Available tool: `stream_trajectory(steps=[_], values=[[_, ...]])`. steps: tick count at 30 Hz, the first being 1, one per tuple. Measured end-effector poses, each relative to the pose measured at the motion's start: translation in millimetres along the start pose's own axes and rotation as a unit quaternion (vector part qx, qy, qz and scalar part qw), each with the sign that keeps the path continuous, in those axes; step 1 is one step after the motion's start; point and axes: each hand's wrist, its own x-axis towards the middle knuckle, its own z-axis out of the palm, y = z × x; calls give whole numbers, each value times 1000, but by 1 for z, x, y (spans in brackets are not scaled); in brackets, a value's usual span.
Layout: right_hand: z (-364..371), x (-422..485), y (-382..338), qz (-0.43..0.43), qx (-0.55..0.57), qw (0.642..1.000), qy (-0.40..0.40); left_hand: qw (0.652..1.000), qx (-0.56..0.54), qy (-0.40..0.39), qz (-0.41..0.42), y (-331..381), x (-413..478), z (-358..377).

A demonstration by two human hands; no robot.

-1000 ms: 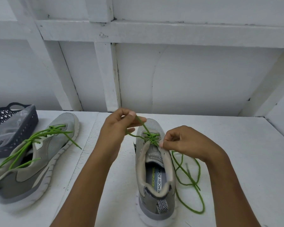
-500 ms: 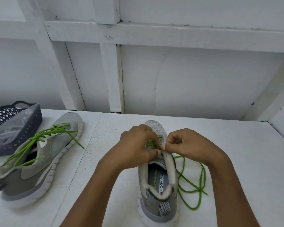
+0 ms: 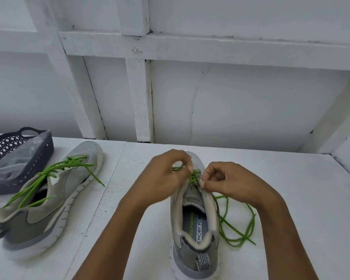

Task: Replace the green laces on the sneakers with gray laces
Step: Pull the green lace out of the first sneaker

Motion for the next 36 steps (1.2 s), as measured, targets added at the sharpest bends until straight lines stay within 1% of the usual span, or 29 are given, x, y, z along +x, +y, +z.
stream_trajectory(steps=[2,3,5,6,7,8,9,10,12,13,14,15,16,17,18,20,22,23,24,26,28,29,30,31,33,35,36], values=[[0,0,1,1,3,1000,-1,989,-138,49,-21,4,0,-6],[0,0,1,1,5,1000,-1,975,-210,74,-27,6,0,-7],[0,1,2,0,4,1000,-2,924,-363,113,-33,11,1,-9],[0,1,2,0,6,1000,-3,899,-418,126,-34,13,0,-11],[0,1,2,0,8,1000,-3,884,-445,136,-33,13,0,-13],[0,1,2,-1,8,1000,-4,881,-449,144,-33,11,0,-15],[0,1,3,-1,7,1000,-4,891,-429,149,-34,9,0,-16],[1,1,3,-1,5,1000,-5,910,-383,152,-35,6,0,-17],[2,2,2,1,-1,1000,-5,964,-229,135,-22,0,0,-15],[2,3,2,2,-5,1000,-5,985,-137,107,-11,-1,0,-13],[2,3,2,2,-7,1000,-5,996,-49,67,-4,-2,0,-10],[2,3,2,1,-7,1000,-5,999,33,24,0,-2,0,-7],[2,3,2,0,-7,1000,-6,994,111,-14,2,-2,0,-2],[2,3,1,0,-6,1000,-7,984,171,-40,7,-3,-1,3],[2,2,1,-1,-5,1000,-7,975,215,-50,13,-2,-1,8],[2,2,1,-1,-3,1000,-6,963,262,-39,41,-2,-2,16],[2,2,2,-3,-3,1000,-6,960,271,-26,63,-5,-1,19],[2,2,2,-4,-2,1000,-6,965,253,-21,65,-7,1,19],[2,2,3,-5,0,1000,-6,975,212,-10,59,-8,2,17],[1,2,4,-8,-1,1000,-7,995,84,38,30,-8,4,11],[0,2,4,-8,-3,1000,-7,994,-39,97,-11,-6,4,6],[1,2,5,-8,-2,1000,-9,986,-110,121,-31,-4,4,3],[1,2,5,-8,-2,1000,-10,971,-190,136,-49,-2,5,1],[1,2,5,-8,-2,1000,-11,948,-278,140,-68,0,5,-1],[1,3,5,-8,-5,1000,-11,888,-427,135,-101,3,5,-6],[1,3,4,-9,-6,1000,-13,827,-528,143,-130,3,6,-10],[1,3,5,-8,-6,1000,-13,803,-561,149,-136,2,6,-11]])
